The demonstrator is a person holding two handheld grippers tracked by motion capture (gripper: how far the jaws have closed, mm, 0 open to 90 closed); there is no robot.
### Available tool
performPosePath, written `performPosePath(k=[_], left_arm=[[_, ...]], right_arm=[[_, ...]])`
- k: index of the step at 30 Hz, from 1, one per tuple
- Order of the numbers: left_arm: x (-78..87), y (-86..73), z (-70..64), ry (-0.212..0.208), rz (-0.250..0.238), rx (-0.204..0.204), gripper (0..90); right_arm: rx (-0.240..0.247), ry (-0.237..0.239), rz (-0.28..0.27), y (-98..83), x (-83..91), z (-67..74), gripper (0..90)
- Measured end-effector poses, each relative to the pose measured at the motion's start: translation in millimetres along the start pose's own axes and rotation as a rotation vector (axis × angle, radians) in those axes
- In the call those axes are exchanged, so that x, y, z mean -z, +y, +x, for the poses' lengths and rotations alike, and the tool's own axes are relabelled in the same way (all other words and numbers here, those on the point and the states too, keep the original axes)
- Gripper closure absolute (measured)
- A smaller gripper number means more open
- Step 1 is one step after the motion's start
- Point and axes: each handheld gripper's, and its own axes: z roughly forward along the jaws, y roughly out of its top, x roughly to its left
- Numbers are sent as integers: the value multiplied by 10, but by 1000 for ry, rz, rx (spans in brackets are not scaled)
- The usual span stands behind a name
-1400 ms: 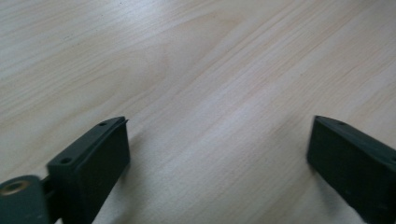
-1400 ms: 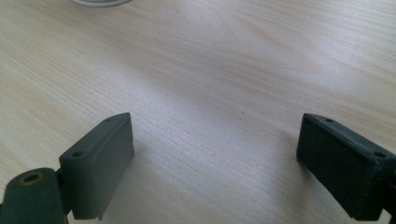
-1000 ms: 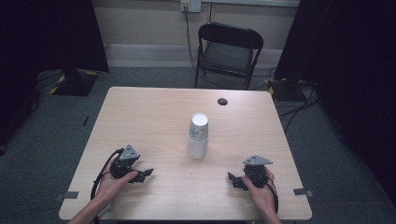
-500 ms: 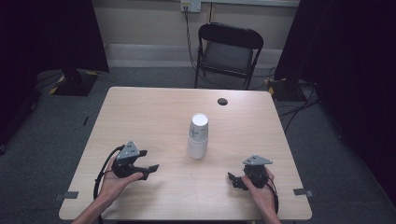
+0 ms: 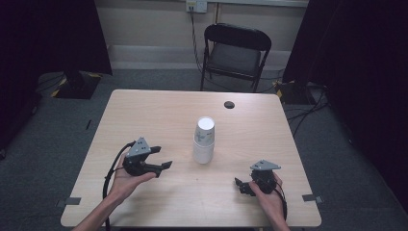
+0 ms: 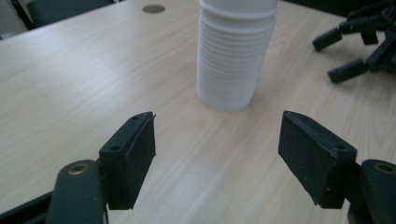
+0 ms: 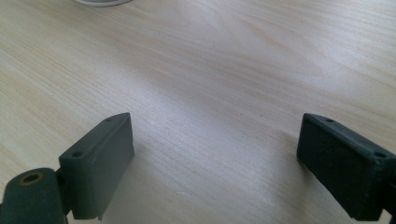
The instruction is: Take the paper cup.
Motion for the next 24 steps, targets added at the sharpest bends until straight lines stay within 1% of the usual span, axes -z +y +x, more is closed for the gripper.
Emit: performPosePath(k=[1, 3, 6, 7, 8, 9, 10, 11, 12, 13, 14, 15, 16, 18, 19, 21, 23, 24], left_arm=[[-22, 64, -2, 3, -20, -1, 274], [-47, 130, 0, -1, -43, 8, 274], [-74, 189, -10, 5, -57, 8, 276], [-89, 212, -13, 2, -51, 16, 276], [-98, 246, -13, 2, -49, 13, 273], [-105, 275, -17, 5, -69, 12, 273], [-121, 338, -16, 6, -91, 29, 261], [-121, 338, -16, 6, -91, 29, 242], [-151, 406, -25, -6, -91, 22, 232], [-151, 406, -25, -6, -91, 22, 231], [-175, 466, -33, 3, -102, 8, 223], [-175, 466, -33, 3, -102, 8, 213], [-211, 530, -37, 1, -102, 2, 195], [-228, 558, -38, -6, -110, 3, 189], [-261, 617, -42, -5, -119, -5, 185], [-298, 682, -46, -13, -117, 1, 171], [-333, 745, -63, -11, -115, -23, 167], [-333, 745, -63, -11, -115, -23, 166]], right_arm=[[0, 0, 0, 1, -1, 0, 105], [0, 0, 0, 1, -1, 0, 105], [0, 0, 0, 1, 0, 0, 105], [0, 0, 0, 0, 0, 0, 105], [0, 0, 0, 1, -1, 0, 105], [0, 0, 0, 1, -1, 0, 105], [0, 1, 0, 1, -1, 0, 105], [0, 1, 0, 1, -1, 0, 105], [0, 1, 0, 1, -1, 0, 105], [0, 1, 0, 1, -1, 0, 105], [0, 1, 0, 1, -1, 0, 105], [0, 1, 0, 1, -1, 0, 105], [0, 1, 0, 1, -1, -1, 105], [0, 1, 0, 1, -1, 0, 105], [0, 1, 0, 1, -1, -1, 104], [0, 1, 0, 1, -1, 0, 104], [0, 1, 0, 1, -1, -1, 105], [0, 1, 0, 1, -1, -1, 105]])
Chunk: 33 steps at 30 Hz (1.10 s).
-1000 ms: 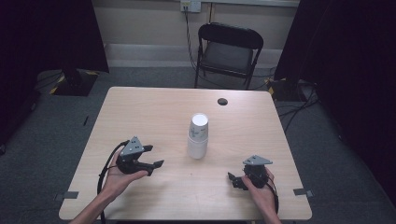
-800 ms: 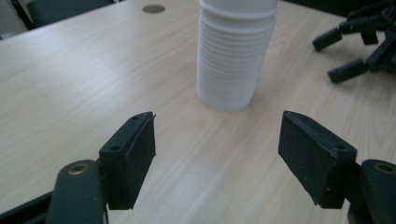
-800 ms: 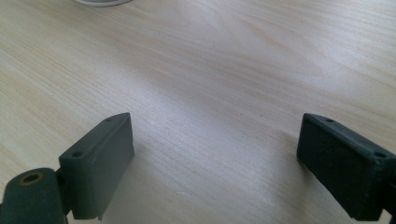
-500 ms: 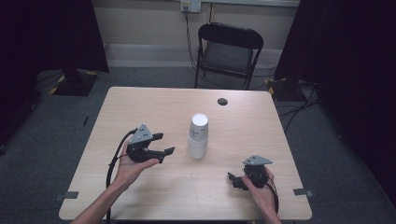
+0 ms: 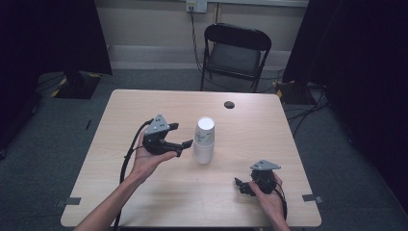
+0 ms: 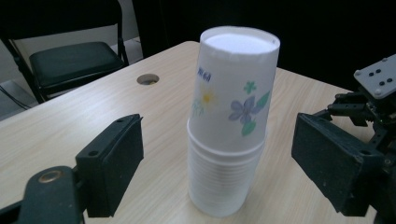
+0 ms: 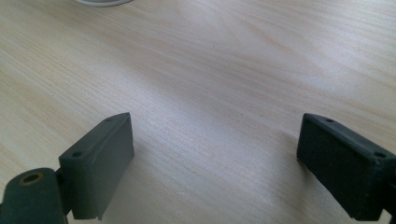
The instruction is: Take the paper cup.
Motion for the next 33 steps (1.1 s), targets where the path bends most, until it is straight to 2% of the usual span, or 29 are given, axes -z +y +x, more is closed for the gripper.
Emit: performPosePath(k=[2, 6, 10, 11, 12, 16, 17, 20, 23, 27, 30, 32, 33], left_arm=[[-40, 42, -12, -5, -30, 4, 166], [-184, 98, -29, -13, -11, -14, 159], [-334, 140, -22, -22, -31, 4, 160], [-334, 140, -22, -22, -31, 4, 157], [-384, 173, -32, -43, -23, 6, 158], [-446, 241, -79, -53, -36, 1, 159], [-457, 252, -96, -47, -44, -3, 160], [-547, 291, -145, -38, -24, -40, 160], [-598, 286, -142, -41, -26, -29, 160], [-704, 238, -125, -44, 8, -22, 165], [-738, 192, -110, -31, 13, -21, 180], [-744, 164, -95, -47, 21, -9, 199], [-744, 156, -100, -42, 21, -12, 206]], right_arm=[[0, 0, 0, 0, 0, 0, 105], [0, 0, 0, 0, 0, 0, 104], [0, 0, 0, 0, 0, 0, 105], [0, 0, 0, 0, 0, 0, 105], [0, 0, 0, 0, 0, 0, 105], [0, 0, 0, 0, 0, 0, 105], [0, 0, 0, 0, 0, 0, 105], [0, 0, 0, 0, 0, 0, 105], [0, 0, 0, 0, 0, 0, 105], [0, 0, 0, 0, 0, 0, 105], [1, 1, 0, 0, 0, -1, 105], [2, 2, 0, 0, -1, -2, 105], [2, 2, 0, 1, -1, -2, 105]])
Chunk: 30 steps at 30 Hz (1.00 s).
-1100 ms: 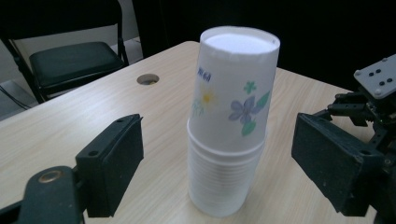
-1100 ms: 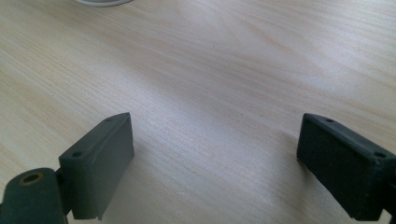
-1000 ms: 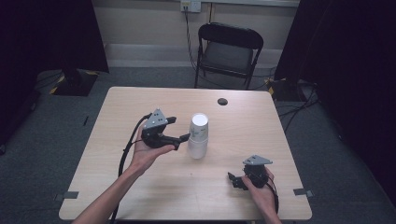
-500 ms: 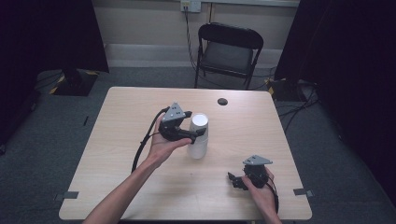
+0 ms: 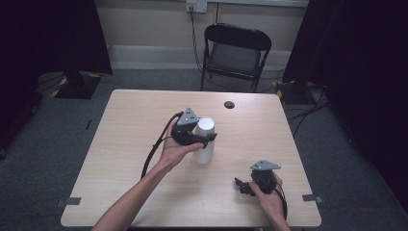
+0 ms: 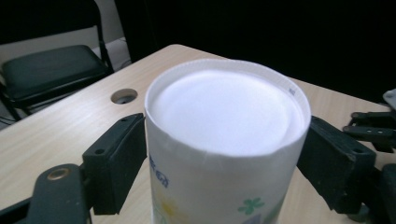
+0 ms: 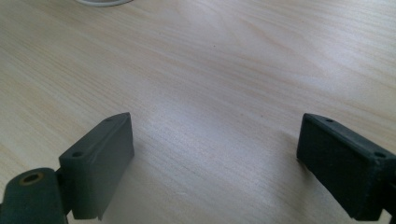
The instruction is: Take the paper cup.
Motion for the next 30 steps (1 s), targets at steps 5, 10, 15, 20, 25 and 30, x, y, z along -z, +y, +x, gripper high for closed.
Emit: performPosePath(k=[5, 10, 15, 20, 25, 30], left_arm=[[-15, 0, -13, 4, -4, -12, 224], [-11, -12, 48, -3, -7, 4, 223], [-45, -18, 17, 3, 21, -21, 246], [-63, -14, 17, -6, 17, -9, 294], [-74, 8, 21, -8, 28, -5, 303], [-33, 64, 30, -11, 13, -2, 310]], right_arm=[[2, 2, 0, 1, -1, -3, 105], [3, 2, 0, 1, -1, -3, 105], [4, 4, 0, 1, -2, -5, 105], [4, 4, -1, 1, -2, -5, 105], [5, 4, -1, 2, -2, -5, 105], [5, 4, -1, 2, -2, -5, 105]])
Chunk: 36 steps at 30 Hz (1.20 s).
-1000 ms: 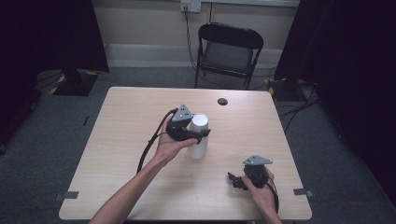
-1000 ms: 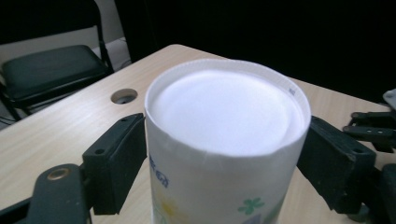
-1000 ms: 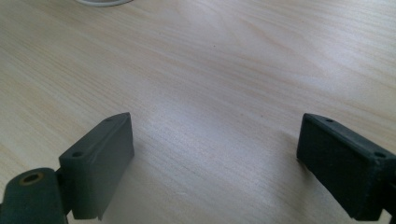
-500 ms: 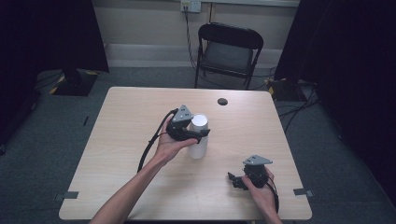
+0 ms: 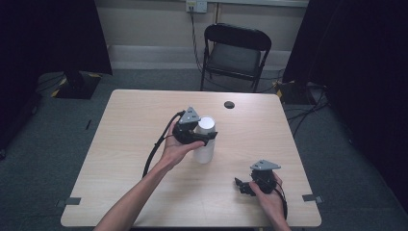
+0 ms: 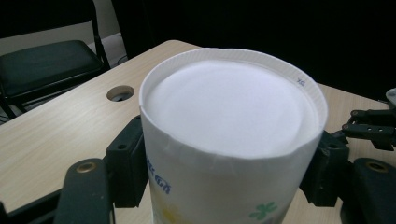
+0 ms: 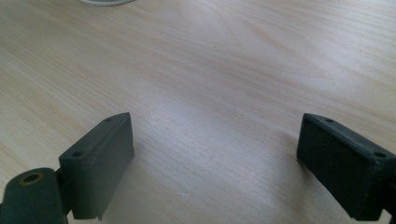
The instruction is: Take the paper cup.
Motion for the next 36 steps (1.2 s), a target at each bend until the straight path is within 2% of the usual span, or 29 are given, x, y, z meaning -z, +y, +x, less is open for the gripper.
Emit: performPosePath(k=[11, 18, 24, 25, 34, 36], left_arm=[[54, 68, 32, -13, -16, 22, 313], [107, 158, 35, -5, -18, 15, 310], [146, 227, 38, -2, -37, 14, 311], [168, 243, 28, 14, -44, 21, 311], [269, 340, 17, 26, -77, 5, 312], [319, 388, 19, 26, -102, 6, 314]], right_arm=[[1, 1, 0, 0, 0, -1, 105], [1, 1, 0, 1, 0, -1, 105], [1, 1, 0, 1, 0, -1, 105], [1, 1, 1, 1, 0, -2, 105], [1, 1, 1, 1, 0, -2, 105], [1, 2, 1, 1, 0, -2, 105]])
